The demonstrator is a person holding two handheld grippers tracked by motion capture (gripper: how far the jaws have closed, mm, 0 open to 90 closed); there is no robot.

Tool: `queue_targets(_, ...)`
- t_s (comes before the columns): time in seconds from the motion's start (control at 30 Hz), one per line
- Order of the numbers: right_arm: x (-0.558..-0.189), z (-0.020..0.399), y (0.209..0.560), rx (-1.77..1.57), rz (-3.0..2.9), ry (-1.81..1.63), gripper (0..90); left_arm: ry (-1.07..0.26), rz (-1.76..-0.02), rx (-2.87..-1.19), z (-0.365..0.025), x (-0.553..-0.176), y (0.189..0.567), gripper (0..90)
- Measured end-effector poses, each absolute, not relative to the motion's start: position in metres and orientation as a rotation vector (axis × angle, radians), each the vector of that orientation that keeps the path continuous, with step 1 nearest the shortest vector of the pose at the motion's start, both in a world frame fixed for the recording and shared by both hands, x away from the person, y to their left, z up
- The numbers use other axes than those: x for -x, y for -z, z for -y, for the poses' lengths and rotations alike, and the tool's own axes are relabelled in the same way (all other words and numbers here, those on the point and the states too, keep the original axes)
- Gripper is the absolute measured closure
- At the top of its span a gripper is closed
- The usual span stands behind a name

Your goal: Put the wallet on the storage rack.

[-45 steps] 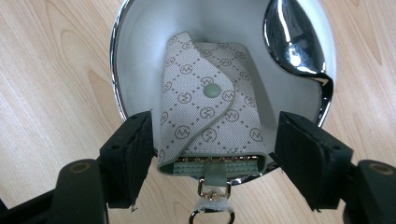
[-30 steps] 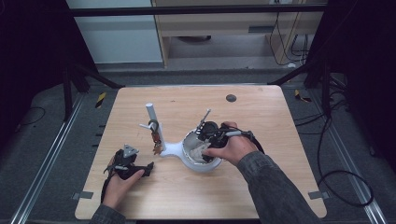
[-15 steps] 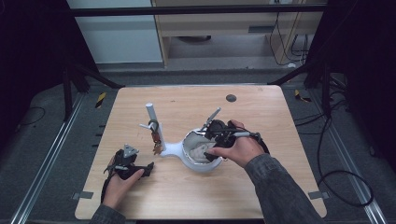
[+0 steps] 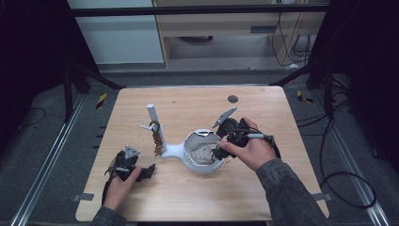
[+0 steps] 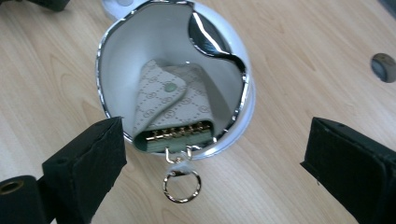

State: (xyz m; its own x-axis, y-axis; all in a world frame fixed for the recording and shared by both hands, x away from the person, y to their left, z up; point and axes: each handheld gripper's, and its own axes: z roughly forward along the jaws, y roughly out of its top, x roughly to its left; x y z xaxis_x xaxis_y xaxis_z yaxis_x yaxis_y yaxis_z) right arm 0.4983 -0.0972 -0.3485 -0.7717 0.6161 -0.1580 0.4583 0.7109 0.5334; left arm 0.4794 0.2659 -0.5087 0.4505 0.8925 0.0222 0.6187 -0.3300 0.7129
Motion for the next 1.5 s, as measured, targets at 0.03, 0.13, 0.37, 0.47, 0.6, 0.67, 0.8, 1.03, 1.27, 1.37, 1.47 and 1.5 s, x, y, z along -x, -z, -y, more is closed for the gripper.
queue_targets(0.03, -0.498, 0.1, 0.348, -0.843, -2.59, -0.686, 6.8, -0.554, -1.259, -2.066, -0.266, -0.479, 0.509, 0.0)
queue_targets(0.13, -0.494, 0.108, 0.348, -0.85, -2.562, -0.706, 7.8, -0.554, -1.258, -2.07, -0.266, -0.479, 0.509, 0.0)
queue_targets(0.37, -0.488, 0.134, 0.355, -0.862, -2.483, -0.779, 8.6, -0.556, -1.256, -2.071, -0.266, -0.479, 0.509, 0.0)
queue_targets(0.47, -0.487, 0.145, 0.359, -0.874, -2.457, -0.808, 8.8, -0.556, -1.257, -2.071, -0.266, -0.479, 0.509, 0.0)
queue_targets(0.6, -0.487, 0.159, 0.366, -0.916, -2.432, -0.832, 8.9, -0.556, -1.257, -2.071, -0.266, -0.479, 0.509, 0.0)
queue_targets(0.67, -0.487, 0.164, 0.369, -0.929, -2.415, -0.832, 8.9, -0.556, -1.257, -2.07, -0.266, -0.479, 0.509, 0.0)
queue_targets(0.8, -0.489, 0.174, 0.376, -0.967, -2.392, -0.837, 8.9, -0.553, -1.256, -2.071, -0.266, -0.479, 0.509, 0.0)
queue_targets(1.03, -0.497, 0.192, 0.39, -1.066, -2.331, -0.862, 8.9, -0.546, -1.255, -2.073, -0.266, -0.479, 0.509, 0.0)
queue_targets(1.27, -0.504, 0.203, 0.403, -1.141, -2.292, -0.864, 8.9, -0.546, -1.253, -2.075, -0.266, -0.479, 0.508, 0.0)
queue_targets(1.37, -0.507, 0.207, 0.41, -1.17, -2.28, -0.857, 8.9, -0.545, -1.252, -2.075, -0.266, -0.479, 0.509, 0.0)
queue_targets(1.47, -0.509, 0.211, 0.417, -1.195, -2.27, -0.852, 8.8, -0.545, -1.252, -2.073, -0.266, -0.479, 0.509, 0.0)
queue_targets(1.5, -0.51, 0.212, 0.419, -1.21, -2.27, -0.847, 8.8, -0.545, -1.251, -2.073, -0.266, -0.479, 0.509, 0.0)
